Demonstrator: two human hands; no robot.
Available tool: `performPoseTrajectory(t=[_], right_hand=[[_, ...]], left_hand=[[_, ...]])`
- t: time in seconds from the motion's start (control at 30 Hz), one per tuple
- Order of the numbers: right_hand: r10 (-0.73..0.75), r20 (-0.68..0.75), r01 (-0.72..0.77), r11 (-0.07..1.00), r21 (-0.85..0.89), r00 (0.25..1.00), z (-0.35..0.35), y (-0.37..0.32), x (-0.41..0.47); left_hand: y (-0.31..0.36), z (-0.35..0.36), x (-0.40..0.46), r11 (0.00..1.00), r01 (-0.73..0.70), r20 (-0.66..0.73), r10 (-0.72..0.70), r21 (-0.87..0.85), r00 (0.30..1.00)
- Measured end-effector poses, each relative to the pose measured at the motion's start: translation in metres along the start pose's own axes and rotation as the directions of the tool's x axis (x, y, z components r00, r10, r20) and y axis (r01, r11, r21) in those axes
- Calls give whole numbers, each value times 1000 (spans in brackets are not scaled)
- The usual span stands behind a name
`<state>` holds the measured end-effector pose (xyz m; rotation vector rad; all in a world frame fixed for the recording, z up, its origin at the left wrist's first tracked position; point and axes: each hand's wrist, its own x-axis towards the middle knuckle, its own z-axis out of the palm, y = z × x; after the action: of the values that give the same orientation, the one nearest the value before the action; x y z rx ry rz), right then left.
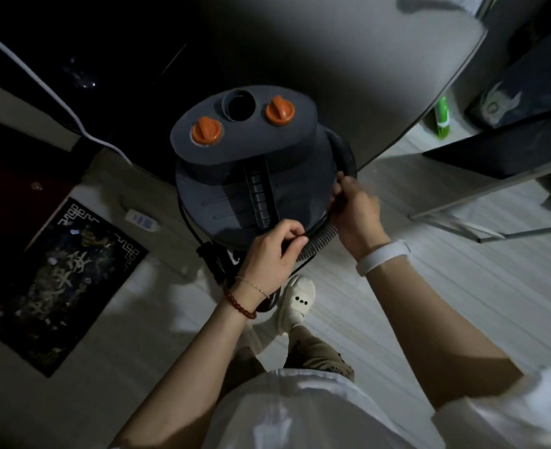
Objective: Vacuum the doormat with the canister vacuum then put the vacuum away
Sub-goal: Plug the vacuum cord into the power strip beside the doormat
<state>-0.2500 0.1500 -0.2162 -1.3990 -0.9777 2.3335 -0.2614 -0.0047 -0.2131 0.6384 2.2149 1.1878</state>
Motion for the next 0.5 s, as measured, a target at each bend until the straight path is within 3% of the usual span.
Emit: performPoseTrajectory(t=[0.13,0.2,0.27,0.4,0.5], right_hand=[[-111,7,109,960,-257,994,37,-25,15],[-136,4,131,943,-306,991,54,-34,24],[-145,-5,134,929,-346,989,61,-38,30],[-52,-3,47,924,-378,999,29,-18,20],[50,-85,-82,903,-422,995,-14,10,8]], left_hand=[[8,-8,20,985,134,-86,-144,-111,986],[11,-10,34,967,222,-27,-227,-122,974],[12,-8,41,971,239,34,-238,-24,971],[-11,-12,10,963,255,65,-261,87,963],[-45,-14,-22,943,290,40,-300,164,953]])
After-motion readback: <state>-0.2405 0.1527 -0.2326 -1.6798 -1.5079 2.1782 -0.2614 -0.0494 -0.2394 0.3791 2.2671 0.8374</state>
